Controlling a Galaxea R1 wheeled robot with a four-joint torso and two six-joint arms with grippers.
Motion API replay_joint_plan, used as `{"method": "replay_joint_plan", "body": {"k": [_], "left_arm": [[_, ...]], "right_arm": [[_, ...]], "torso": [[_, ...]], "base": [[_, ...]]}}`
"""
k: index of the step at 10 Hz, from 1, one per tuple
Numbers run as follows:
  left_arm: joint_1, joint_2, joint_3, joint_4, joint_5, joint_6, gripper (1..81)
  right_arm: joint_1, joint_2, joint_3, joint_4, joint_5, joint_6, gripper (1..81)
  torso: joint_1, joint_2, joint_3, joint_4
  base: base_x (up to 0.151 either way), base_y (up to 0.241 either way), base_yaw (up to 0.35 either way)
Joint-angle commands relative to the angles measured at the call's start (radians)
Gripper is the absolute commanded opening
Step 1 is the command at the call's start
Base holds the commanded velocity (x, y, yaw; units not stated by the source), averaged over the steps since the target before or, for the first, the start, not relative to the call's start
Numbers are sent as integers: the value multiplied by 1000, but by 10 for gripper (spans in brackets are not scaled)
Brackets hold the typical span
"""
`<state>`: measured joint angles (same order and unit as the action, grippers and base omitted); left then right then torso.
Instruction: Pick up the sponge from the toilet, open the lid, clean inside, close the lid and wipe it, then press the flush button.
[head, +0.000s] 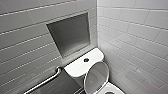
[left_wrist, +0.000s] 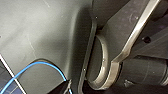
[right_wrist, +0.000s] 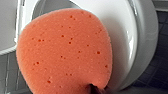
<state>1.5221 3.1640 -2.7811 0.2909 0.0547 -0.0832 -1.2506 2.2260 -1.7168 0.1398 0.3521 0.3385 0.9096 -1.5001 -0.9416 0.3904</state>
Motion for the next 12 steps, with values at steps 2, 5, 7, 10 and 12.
{"method": "replay_joint_plan", "body": {"k": [2,5,7,10,12], "left_arm": [[5,-2,1,1,74,0,811],[3,-4,1,1,73,0,811],[3,-4,1,1,73,0,811],[2,-5,1,-1,74,0,811],[0,-7,1,-1,74,-1,811]], "right_arm": [[98,-50,69,-21,-71,-7,10],[291,-46,166,-32,-99,-7,10],[389,-9,180,-25,-188,-4,10],[481,131,64,-20,-278,2,10],[512,260,-53,-20,-312,4,10]], "torso": [[0,0,0,0],[0,0,0,0],[0,0,0,0],[0,0,0,0],[0,0,0,0]], "base": [[0,0,0],[0,0,0],[0,0,0],[0,0,0],[0,0,0]]}}
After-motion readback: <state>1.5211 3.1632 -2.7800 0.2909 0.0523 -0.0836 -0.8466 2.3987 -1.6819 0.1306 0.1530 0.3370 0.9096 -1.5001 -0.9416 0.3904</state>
